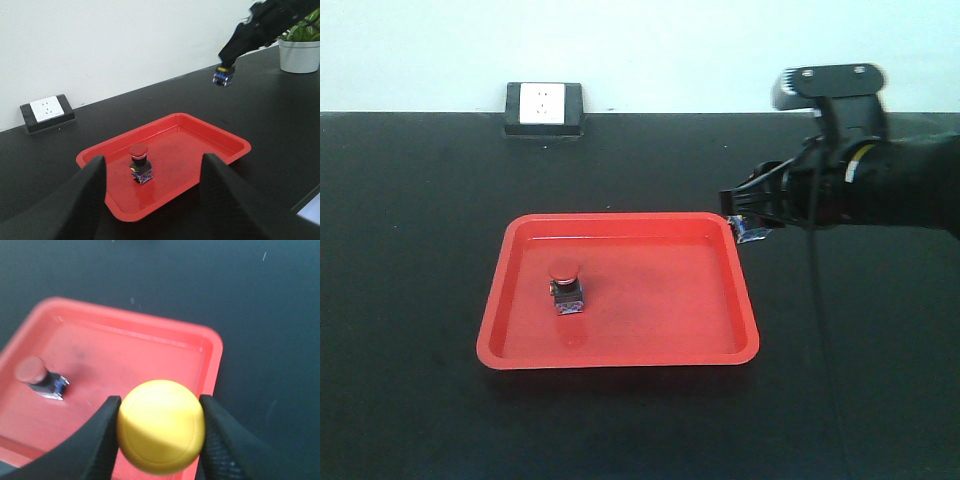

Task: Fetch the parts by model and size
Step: 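Lower the yellow-capped button into the tray beside the red one, release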

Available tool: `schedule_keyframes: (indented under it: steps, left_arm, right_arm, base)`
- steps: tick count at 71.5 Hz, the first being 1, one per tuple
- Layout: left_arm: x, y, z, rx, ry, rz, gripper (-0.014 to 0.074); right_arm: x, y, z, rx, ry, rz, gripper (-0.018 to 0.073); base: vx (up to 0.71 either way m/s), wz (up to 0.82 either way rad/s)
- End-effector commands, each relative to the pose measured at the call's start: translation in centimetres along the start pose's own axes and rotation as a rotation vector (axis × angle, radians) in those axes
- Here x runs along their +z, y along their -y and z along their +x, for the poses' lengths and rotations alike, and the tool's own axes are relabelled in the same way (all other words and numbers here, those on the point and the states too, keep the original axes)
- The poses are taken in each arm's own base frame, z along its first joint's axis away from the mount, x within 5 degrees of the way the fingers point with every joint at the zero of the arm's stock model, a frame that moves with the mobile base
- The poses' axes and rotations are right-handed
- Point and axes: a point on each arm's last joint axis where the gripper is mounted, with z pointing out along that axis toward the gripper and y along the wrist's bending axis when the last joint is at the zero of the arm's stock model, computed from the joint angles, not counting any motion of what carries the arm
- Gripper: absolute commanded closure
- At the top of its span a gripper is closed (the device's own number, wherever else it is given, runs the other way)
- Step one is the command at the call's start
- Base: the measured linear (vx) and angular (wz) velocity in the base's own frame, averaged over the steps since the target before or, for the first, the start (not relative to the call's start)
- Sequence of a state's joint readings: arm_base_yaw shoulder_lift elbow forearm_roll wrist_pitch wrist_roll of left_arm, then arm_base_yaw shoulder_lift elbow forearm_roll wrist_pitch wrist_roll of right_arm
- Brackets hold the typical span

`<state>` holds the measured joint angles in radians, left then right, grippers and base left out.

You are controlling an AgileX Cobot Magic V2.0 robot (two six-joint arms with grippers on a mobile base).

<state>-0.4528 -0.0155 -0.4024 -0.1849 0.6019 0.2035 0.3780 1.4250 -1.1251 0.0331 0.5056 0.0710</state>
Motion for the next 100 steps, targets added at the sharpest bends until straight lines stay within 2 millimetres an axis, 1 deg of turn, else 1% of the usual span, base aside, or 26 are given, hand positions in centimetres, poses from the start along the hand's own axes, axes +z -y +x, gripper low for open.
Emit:
schedule_keyframes:
  steps: [1, 7, 11, 13, 19, 33, 38, 49, 54, 58, 64, 69, 70, 77, 84, 92, 100]
  left_arm:
    - [-0.3, -0.1, -1.4, -0.018, 0.096, -0.002, 0.0207]
    - [-0.3, -0.1, -1.4, -0.018, 0.096, -0.002, 0.0207]
    - [-0.3, -0.1, -1.4, -0.018, 0.096, -0.002, 0.0207]
    - [-0.3, -0.1, -1.4, -0.018, 0.096, -0.002, 0.0207]
    - [-0.3, -0.1, -1.4, -0.018, 0.096, -0.002, 0.0207]
    - [-0.3, -0.1, -1.4, -0.018, 0.096, -0.002, 0.0207]
    - [-0.3, -0.1, -1.4, -0.018, 0.096, -0.002, 0.0207]
    - [-0.3, -0.1, -1.4, -0.018, 0.096, -0.002, 0.0207]
    - [-0.3, -0.1, -1.4, -0.018, 0.096, -0.002, 0.0207]
    - [-0.3, -0.1, -1.4, -0.018, 0.096, -0.002, 0.0207]
    - [-0.3, -0.1, -1.4, -0.018, 0.096, -0.002, 0.0207]
    - [-0.3, -0.1, -1.4, -0.018, 0.096, -0.002, 0.0207]
    - [-0.3, -0.1, -1.4, -0.018, 0.096, -0.002, 0.0207]
    - [-0.3, -0.1, -1.4, -0.018, 0.096, -0.002, 0.0207]
    - [-0.3, -0.1, -1.4, -0.018, 0.096, -0.002, 0.0207]
    - [-0.3, -0.1, -1.4, -0.018, 0.096, -0.002, 0.0207]
    - [-0.3, -0.1, -1.4, -0.018, 0.096, -0.002, 0.0207]
  right_arm:
    - [0.6, -0.8, -2.4, -0.031, 0.054, -0.012, 0.0559]
    - [2.6, -2.1, -2.9, -0.065, 0.009, -0.031, 0.0557]
    - [4.1, -2.8, -2.9, -0.082, -0.026, -0.04, 0.0556]
    - [4.5, -3.1, -2.9, -0.087, -0.032, -0.044, 0.0555]
    - [6.4, -3.4, -2.5, -0.066, -0.073, -0.044, 0.0554]
    - [10.7, -3.2, -0.4, -0.047, -0.16, -0.028, 0.0549]
    - [11.8, -3.2, 0.0, -0.047, -0.168, -0.027, 0.0543]
    - [13.5, -3.2, 0.8, -0.046, -0.183, -0.025, 0.0525]
    - [14.0, -3.1, 1.2, -0.047, -0.198, -0.023, 0.0498]
    - [14.4, -3.1, 1.4, -0.047, -0.206, -0.022, 0.0458]
    - [14.4, -3.1, 1.5, -0.047, -0.214, -0.02, 0.0365]
    - [14.4, -3.1, 1.6, -0.046, -0.219, -0.02, 0.0266]
    - [14.3, -3.1, 1.5, -0.042, -0.221, -0.019, 0.0235]
    - [13.9, -3.1, 1.3, -0.026, -0.249, -0.013, 0.0113]
    - [13.0, -3.1, 0.9, -0.039, -0.269, -0.004, 0.0029]
    - [10.7, -2.9, -0.2, -0.071, -0.249, 0.012, -0.0006]
    - [6.9, -2.9, -1.7, -0.081, -0.204, 0.017, -0.0005]
  base:
    - [0.0, 0.0]
    - [0.0, 0.0]
    - [0.0, 0.0]
    - [0.0, 0.0]
    - [0.0, 0.0]
    - [0.0, 0.0]
    - [0.0, 0.0]
    - [0.0, 0.0]
    - [0.0, 0.0]
    - [0.0, 0.0]
    - [0.0, 0.0]
    - [0.0, 0.0]
    - [0.0, 0.0]
    - [0.0, 0.0]
    - [0.0, 0.0]
    - [0.0, 0.0]
    - [0.0, 0.0]
